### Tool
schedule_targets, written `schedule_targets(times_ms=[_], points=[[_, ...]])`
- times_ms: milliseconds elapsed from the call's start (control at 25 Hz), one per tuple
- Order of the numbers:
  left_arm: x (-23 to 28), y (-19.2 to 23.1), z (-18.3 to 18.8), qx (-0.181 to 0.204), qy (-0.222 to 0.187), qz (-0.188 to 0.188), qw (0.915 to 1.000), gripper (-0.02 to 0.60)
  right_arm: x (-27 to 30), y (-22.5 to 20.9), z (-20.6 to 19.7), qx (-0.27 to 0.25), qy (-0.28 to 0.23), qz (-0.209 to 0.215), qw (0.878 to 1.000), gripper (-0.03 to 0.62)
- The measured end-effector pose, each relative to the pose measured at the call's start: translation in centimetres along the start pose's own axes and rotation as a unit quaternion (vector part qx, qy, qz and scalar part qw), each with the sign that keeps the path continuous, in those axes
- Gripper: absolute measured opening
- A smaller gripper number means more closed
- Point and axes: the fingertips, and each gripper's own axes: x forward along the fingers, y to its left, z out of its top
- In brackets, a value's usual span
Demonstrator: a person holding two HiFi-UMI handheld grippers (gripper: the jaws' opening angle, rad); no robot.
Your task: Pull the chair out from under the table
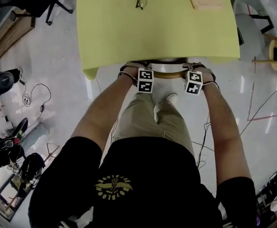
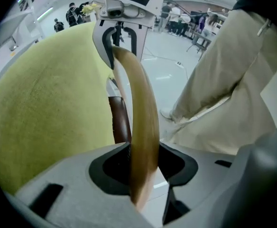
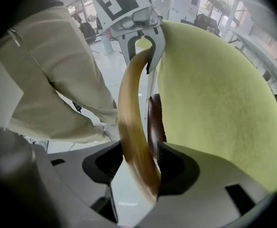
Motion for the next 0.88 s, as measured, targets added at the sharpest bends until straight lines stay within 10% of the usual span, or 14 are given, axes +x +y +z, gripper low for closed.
schedule_targets(times_ms=[880], points=[[0.8,-8.6,3.3,-0.067,0.027,0.016,0.9972,0.150,-0.9,7.4,-0.3,-0.061,0.008,0.023,0.998,0.193]])
